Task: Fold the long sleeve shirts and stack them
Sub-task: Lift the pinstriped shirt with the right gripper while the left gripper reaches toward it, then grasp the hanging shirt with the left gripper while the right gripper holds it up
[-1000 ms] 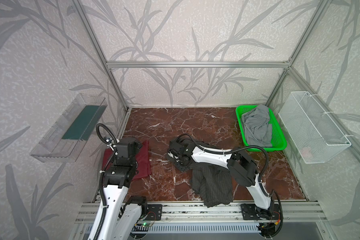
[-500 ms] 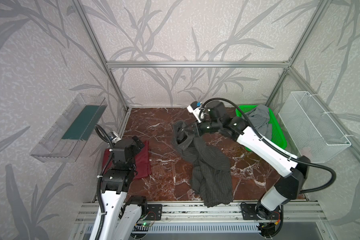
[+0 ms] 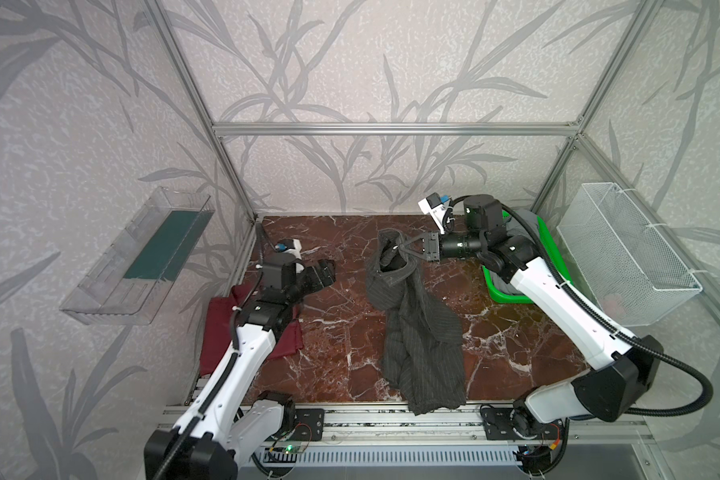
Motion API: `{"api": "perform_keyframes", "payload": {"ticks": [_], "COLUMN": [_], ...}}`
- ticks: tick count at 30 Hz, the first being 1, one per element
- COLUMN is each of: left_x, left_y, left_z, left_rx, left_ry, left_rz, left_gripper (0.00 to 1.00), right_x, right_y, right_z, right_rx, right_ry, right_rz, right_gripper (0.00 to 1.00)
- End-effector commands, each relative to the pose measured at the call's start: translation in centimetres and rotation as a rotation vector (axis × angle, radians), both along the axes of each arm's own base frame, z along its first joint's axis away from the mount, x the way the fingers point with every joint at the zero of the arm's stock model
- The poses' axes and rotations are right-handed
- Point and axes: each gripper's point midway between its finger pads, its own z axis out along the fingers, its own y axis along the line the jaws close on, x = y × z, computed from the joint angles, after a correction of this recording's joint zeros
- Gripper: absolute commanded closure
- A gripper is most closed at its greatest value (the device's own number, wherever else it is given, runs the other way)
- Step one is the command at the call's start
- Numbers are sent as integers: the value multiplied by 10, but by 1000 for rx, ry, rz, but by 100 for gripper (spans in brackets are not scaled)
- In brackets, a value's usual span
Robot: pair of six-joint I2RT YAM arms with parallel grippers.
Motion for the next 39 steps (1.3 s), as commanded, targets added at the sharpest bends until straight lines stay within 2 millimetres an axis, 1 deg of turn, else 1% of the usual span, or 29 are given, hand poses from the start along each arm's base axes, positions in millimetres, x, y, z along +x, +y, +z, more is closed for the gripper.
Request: {"api": "perform_keyframes", "payload": {"ticks": [1,2,3,4,5,6,8,11,13,15,18,20,21,24,26,28,30,31,34,35,39], "left_x": [-6,-10,-12,-12,-13,-16,-22,-28,-33,-40,-52,-56,-56,-52,-51,-49,-47,-47,-47,-47,-56], "left_y": [-60,-66,-66,-63,-62,-66,-79,-103,-115,-123,-141,-148,-149,-152,-154,-156,-156,-157,-158,-157,-151], "left_z": [20,18,17,14,10,6,5,11,4,-5,-13,-18,-18,-15,-10,-5,-1,1,6,8,17], "left_rx": [-37,-11,22,63,96,126,117,53,88,99,35,26,23,9,-16,-38,-51,-58,-77,-80,-41], "left_ry": [-223,-290,-349,-390,-408,-430,-461,-537,-561,-574,-557,-550,-553,-556,-568,-581,-597,-603,-621,-631,-659], "left_rz": [-302,-335,-345,-337,-346,-389,-482,-602,-676,-726,-819,-850,-851,-850,-849,-839,-829,-826,-829,-825,-818], "left_gripper": [20,20,19,18,17,16,16,18,21,20,22,23,29,57,67,80,85,86,98,100,100], "right_x": [-31,-34,-37,-40,-43,-46,-53,-60,-65,-69,-78,-83,-85,-87,-87,-88,-87,-87,-86,-85,-77], "right_y": [-11,-14,-16,-19,-21,-22,-23,-26,-27,-29,-32,-34,-34,-35,-36,-36,-36,-35,-36,-36,-45], "right_z": [44,48,51,55,57,60,66,76,82,86,94,98,99,100,99,100,99,98,98,98,99], "right_rx": [89,94,100,106,111,120,139,163,176,186,201,206,209,208,205,209,208,208,208,207,208], "right_ry": [-106,-114,-121,-131,-134,-137,-143,-161,-167,-168,-191,-203,-203,-203,-206,-207,-207,-206,-207,-208,-204], "right_rz": [61,63,61,62,64,71,93,103,115,123,139,151,155,159,154,156,153,155,151,144,95], "right_gripper": [100,100,100,100,100,100,100,100,100,100,100,100,100,100,100,100,100,100,100,100,100]}}
